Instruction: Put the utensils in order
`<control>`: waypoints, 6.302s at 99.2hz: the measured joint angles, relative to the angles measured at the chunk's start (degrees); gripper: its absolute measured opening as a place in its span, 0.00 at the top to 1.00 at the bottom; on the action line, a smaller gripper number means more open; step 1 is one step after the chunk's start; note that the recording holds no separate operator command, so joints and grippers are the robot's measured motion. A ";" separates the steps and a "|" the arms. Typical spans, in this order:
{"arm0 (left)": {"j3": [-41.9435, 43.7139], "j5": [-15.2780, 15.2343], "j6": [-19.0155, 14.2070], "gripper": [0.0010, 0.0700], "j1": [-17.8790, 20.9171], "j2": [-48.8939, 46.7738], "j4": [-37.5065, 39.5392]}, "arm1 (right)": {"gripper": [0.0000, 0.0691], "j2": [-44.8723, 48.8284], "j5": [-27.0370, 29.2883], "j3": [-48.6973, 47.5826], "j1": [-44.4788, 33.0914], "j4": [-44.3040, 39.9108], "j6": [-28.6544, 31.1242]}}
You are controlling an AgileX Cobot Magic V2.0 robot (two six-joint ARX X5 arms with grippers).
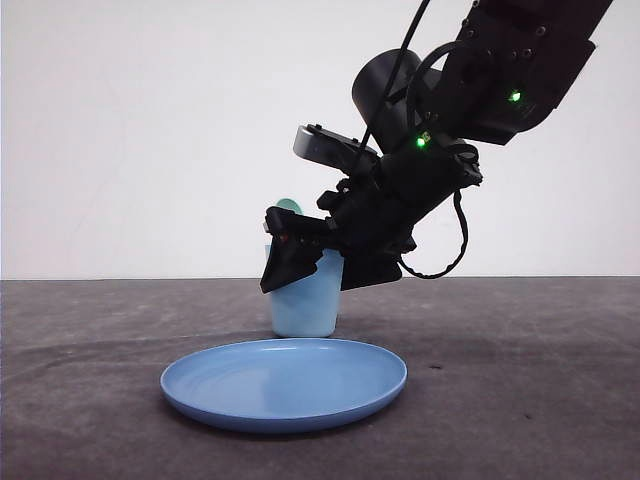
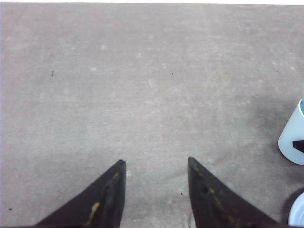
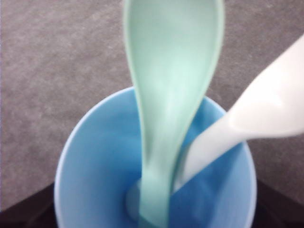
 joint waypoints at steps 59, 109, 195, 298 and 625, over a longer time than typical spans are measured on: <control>0.00 0.00 0.00 0.67 0.00 0.02 -0.09 | 0.33 -14.36 -0.15 0.07 1.11 -12.35 0.09; 0.00 0.00 0.15 0.67 0.00 0.02 -0.07 | 0.33 -30.38 2.84 -10.01 10.56 -16.90 -0.35; 0.00 0.00 0.15 0.67 0.00 0.02 -0.28 | 0.33 -28.65 5.55 -21.59 13.49 -8.31 0.31; 0.00 0.00 0.15 0.67 0.00 0.02 -0.28 | 0.20 -18.27 2.82 -21.59 14.27 1.01 0.31; -15.78 -0.17 2.51 0.99 8.52 -20.31 0.74 | 0.99 -56.92 5.75 -19.21 -27.85 -55.91 -0.39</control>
